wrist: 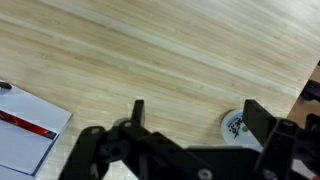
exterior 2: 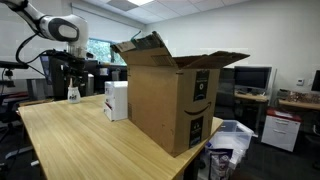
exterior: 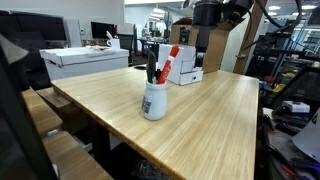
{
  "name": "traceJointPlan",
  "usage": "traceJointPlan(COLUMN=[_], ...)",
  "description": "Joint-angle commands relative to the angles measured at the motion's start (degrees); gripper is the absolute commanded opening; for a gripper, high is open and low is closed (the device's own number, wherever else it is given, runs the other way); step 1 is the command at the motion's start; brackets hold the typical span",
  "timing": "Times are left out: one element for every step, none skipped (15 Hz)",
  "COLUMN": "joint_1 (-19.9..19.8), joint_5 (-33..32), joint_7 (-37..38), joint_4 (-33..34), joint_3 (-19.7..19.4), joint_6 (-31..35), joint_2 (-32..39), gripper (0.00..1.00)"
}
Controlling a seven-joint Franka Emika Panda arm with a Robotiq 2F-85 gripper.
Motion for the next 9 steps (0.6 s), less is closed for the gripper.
traceJointPlan(joint_1=[-0.5,-0.6,-0.6,-0.6,-0.6,-0.6,-0.9,-0.9,-0.8], joint_5=[0.1,0.1,0.1,0.1,0.1,0.9,0.5,1.2,2.0], joint_7=[-0.1,-0.1,-0.1,-0.1,-0.1,-0.5,0.2,-0.4,-0.8], joint_4=[0.0,0.0,0.0,0.0,0.0,0.5,1.0,1.5,2.5], joint_3=[0.5,0.4,0.4,0.4,0.4,0.1,0.1,0.0,-0.2], joint_6=[-0.1,-0.1,-0.1,-0.1,-0.1,0.3,1.4,1.7,2.1], joint_2=[0.0,0.0,0.0,0.0,0.0,1.1,2.4,3.0,3.9], gripper=[1.0,1.0,1.0,1.0,1.0,1.0,1.0,1.0,1.0])
